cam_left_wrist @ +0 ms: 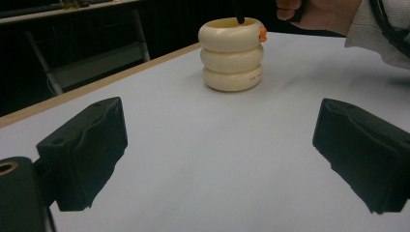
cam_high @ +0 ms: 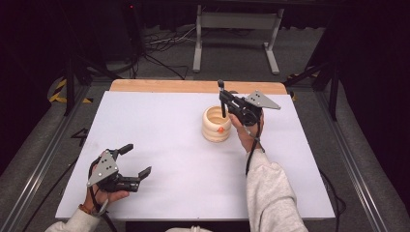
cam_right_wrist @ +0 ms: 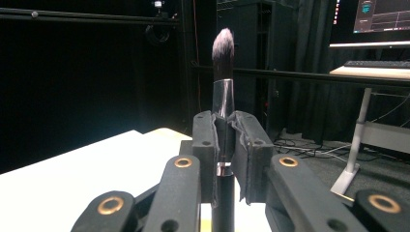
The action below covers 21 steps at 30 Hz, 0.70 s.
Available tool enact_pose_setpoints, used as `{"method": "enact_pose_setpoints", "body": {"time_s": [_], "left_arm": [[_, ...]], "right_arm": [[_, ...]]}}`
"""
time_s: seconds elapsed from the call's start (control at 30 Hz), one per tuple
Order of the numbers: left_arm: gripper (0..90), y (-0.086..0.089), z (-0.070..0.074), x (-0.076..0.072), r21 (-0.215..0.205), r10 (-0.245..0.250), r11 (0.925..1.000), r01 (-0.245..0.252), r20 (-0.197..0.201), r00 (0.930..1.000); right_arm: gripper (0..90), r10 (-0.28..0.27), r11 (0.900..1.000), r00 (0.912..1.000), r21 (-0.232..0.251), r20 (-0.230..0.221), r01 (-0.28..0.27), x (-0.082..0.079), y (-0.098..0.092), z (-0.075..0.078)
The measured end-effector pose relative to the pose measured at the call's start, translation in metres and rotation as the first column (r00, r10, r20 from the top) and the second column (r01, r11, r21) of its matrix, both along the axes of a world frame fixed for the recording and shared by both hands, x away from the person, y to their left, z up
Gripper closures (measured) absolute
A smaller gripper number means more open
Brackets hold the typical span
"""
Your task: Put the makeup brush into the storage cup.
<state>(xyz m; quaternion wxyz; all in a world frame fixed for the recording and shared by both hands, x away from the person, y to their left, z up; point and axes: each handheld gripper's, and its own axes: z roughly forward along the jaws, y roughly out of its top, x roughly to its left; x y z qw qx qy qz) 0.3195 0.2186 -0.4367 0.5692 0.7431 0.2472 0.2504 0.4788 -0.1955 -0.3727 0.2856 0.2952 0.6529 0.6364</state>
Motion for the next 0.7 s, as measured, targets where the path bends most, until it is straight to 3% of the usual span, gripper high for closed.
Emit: {"method": "enact_pose_setpoints", "body": {"time_s": [0.13,0.7], "left_arm": [[5.7,-0.002,-0.001,-0.001,0.009,-0.016,0.9998,0.016,-0.003,0.9999],[5.8,-0.004,-0.003,-0.002,0.008,-0.026,0.9996,0.026,-0.005,0.9996]], "right_arm": [[80.7,-0.009,1.0,1.0,0.015,-0.004,0.009,0.001,-0.001,-0.003],[80.7,-0.02,1.0,0.9995,-0.004,-0.024,0.02,0.008,0.0,-0.016]]}}
